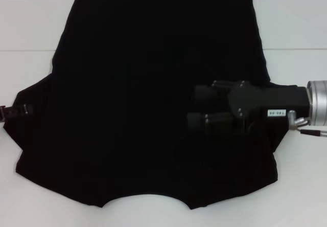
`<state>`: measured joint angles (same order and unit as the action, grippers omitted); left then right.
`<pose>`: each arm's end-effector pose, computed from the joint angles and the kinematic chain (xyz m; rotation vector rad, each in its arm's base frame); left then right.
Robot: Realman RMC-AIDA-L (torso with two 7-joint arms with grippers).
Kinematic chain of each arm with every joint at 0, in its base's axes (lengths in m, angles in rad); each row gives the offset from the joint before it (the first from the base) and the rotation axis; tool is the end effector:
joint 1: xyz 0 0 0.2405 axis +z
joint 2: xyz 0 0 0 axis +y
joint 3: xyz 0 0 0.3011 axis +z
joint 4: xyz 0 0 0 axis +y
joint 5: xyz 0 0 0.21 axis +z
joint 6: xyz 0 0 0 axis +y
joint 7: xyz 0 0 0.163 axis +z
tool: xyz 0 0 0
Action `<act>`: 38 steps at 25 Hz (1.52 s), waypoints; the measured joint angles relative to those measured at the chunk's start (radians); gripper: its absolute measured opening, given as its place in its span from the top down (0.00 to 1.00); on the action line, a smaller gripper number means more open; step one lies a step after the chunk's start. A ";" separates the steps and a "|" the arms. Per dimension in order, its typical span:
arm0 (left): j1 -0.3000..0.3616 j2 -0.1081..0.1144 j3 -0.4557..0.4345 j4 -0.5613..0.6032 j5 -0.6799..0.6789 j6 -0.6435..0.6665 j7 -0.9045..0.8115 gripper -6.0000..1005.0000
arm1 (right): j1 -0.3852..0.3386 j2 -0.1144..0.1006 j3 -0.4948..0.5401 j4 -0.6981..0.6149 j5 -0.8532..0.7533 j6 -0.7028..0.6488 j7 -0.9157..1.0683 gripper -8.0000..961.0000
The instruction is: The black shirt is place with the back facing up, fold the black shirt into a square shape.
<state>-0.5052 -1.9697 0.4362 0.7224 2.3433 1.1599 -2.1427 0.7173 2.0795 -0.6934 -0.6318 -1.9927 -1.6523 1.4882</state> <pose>-0.4133 0.3895 0.0615 -1.8622 -1.5278 -0.4069 0.2102 0.3876 -0.0434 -2.8995 0.5268 0.8415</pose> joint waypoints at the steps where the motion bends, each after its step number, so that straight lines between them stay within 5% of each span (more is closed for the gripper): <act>1: -0.002 0.000 0.000 0.000 0.001 -0.002 -0.002 0.06 | 0.002 -0.002 -0.018 0.000 -0.001 -0.007 0.005 0.05; 26: -0.005 -0.002 0.032 0.012 0.090 -0.028 -0.026 0.06 | 0.008 -0.002 -0.078 0.001 0.003 -0.004 0.041 0.05; 38: -0.056 0.024 0.038 0.050 0.220 0.027 -0.108 0.06 | 0.008 0.003 -0.076 0.003 0.003 -0.004 0.044 0.05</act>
<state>-0.5611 -1.9453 0.4740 0.7721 2.5628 1.1871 -2.2507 0.7255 2.0827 -0.7694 -0.6291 -1.9894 -1.6568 1.5321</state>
